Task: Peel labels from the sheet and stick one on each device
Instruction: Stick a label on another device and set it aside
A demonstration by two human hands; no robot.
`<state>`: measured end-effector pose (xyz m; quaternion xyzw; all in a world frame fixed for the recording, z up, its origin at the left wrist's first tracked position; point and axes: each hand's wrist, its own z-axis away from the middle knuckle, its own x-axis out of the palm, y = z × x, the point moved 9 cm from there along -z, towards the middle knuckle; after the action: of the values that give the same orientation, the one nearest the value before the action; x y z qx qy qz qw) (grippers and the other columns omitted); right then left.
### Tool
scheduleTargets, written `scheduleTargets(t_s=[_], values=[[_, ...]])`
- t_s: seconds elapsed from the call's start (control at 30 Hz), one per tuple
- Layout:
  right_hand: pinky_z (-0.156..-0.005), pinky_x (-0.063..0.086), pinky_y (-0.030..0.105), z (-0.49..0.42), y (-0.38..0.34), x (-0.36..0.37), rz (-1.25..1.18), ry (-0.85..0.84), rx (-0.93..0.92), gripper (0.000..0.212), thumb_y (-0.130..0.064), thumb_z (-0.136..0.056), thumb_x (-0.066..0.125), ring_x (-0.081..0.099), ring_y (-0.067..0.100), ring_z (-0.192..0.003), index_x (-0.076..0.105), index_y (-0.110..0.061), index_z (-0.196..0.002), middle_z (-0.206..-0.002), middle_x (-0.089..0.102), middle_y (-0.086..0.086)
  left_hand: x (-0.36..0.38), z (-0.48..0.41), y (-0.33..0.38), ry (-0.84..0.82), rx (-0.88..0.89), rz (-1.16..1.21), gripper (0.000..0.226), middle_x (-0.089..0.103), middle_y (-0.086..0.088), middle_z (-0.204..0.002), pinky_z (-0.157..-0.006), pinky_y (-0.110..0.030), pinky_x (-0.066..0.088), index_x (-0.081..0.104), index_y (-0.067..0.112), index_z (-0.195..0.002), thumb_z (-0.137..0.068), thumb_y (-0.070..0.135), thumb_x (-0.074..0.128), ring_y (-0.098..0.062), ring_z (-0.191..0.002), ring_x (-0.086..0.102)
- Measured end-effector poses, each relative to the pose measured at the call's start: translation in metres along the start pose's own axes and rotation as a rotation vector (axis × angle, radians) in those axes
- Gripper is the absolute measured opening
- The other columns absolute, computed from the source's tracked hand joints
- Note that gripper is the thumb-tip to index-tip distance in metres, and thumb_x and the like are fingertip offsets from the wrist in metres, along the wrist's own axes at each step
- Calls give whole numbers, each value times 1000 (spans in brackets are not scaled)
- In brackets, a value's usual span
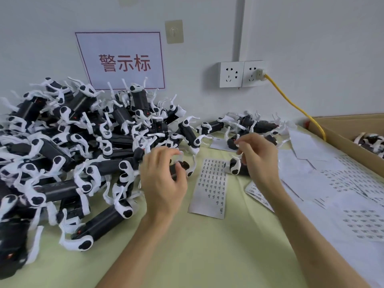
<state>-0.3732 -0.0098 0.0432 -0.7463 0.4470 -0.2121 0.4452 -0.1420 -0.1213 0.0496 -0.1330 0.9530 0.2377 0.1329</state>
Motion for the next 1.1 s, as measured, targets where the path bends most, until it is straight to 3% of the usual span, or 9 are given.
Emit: scheduleTargets(t_s=[0.1, 0.3, 0.43, 0.5, 0.6, 0.7, 0.87, 0.97, 1.1], values=[[-54, 42, 20, 14, -1, 31, 126, -160, -78, 19, -4, -90, 59, 54, 7, -58, 72, -17, -84, -68, 66, -13, -9, -7, -19, 34, -125, -147, 38, 65, -6, -113, -87, -33, 35, 64, 9, -117, -79, 7, 69, -27, -103, 58], [-56, 41, 18, 40, 0, 74, 217, -374, -130, 16, -17, -88, 56, 55, 9, -55, 72, -22, -84, -64, 64, -8, 27, 2, -25, -371, -130, -199, 9, 69, 6, -65, -71, -34, 44, 73, 23, -87, -89, 17, 67, -21, -64, 65], [-57, 45, 27, 50, 4, 89, 291, -483, -138, 17, -22, -85, 54, 58, 11, -58, 71, -27, -86, -65, 64, -9, 49, 17, -11, -499, -89, -89, 11, 53, 10, -52, -57, -26, 27, 66, 28, -79, -87, 21, 68, -20, -60, 55], [-60, 45, 28, 53, 4, 91, 293, -491, -152, 17, -20, -87, 56, 59, 12, -64, 72, -27, -87, -69, 65, -11, 53, 20, -15, -497, -152, -1, 17, 45, 8, -47, -50, -19, 24, 61, 27, -74, -86, 17, 68, -15, -52, 44], [-68, 45, 22, 52, -2, 89, 276, -436, -184, 18, -20, -86, 57, 61, 10, -77, 72, -26, -93, -85, 67, -15, 50, 18, -28, -430, -324, 208, 20, 56, 10, -51, -49, -20, 32, 65, 26, -76, -89, 11, 64, -13, -50, 50], [-92, 43, 20, 50, -10, 83, 294, -414, -250, 30, -23, -80, 66, 57, 7, -105, 73, -25, -109, -109, 63, -12, 40, 14, -36, -337, -462, 358, 23, 63, 2, -57, -50, -30, 38, 69, 25, -78, -92, 10, 61, -15, -48, 49], [-112, 26, 36, 58, 4, 98, 638, -645, -308, 50, -32, -76, 81, 39, 14, -133, 70, -35, -124, -144, 50, -9, 40, 13, -47, -295, -682, 649, 17, 41, 15, -44, -47, -30, 29, 72, 14, -78, -90, 9, 61, -5, -40, 34], [-106, 35, 36, 59, 18, 101, 692, -656, -255, 52, -22, -82, 76, 49, 20, -121, 66, -31, -132, -134, 51, -6, 42, 15, -54, -271, -785, 810, 29, 28, 5, -48, -45, -26, 24, 70, 19, -68, -91, 10, 56, -15, -45, 26], [-86, 52, 38, 55, 17, 97, 524, -626, -197, 37, -11, -81, 74, 58, 13, -94, 74, -23, -115, -105, 57, -8, 39, 12, -56, -199, -803, 955, 31, 27, 0, -50, -47, -22, 28, 66, 11, -71, -96, 15, 48, -15, -48, 25]])
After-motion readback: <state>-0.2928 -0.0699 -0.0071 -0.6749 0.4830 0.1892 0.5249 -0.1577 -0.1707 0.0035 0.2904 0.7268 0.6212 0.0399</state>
